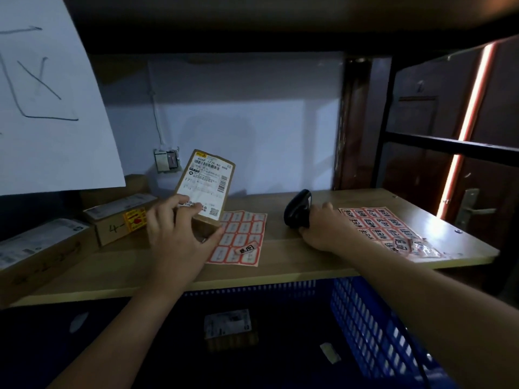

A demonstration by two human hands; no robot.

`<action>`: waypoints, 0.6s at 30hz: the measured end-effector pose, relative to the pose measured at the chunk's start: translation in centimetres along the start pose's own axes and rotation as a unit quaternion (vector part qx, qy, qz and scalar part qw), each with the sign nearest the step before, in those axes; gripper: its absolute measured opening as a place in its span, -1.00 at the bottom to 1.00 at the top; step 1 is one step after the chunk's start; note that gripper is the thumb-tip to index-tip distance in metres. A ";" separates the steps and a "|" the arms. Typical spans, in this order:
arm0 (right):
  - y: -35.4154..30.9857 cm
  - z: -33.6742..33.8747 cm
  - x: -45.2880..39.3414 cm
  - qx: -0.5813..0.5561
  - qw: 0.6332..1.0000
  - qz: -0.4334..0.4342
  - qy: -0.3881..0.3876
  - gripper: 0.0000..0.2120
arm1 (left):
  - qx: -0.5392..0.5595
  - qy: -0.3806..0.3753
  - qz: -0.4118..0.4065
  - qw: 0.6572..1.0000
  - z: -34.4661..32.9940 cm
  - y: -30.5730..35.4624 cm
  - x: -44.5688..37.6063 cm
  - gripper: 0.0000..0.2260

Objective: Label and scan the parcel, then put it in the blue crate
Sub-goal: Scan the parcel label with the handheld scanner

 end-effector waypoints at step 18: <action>-7.6 0.8 3.3 -0.137 0.959 0.249 0.007 -0.72 | 0.001 0.004 0.005 1.000 0.1 -0.1 0.1 -0.44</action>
Point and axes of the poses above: each hand's wrist, its own x-axis away from the middle knuckle, its own z-axis out of the back of the hand, y = z × x, the point moved 4 cm from there along -x, towards the middle knuckle, and after that the axes turned 5 degrees about -y, right-handed, at the moved point
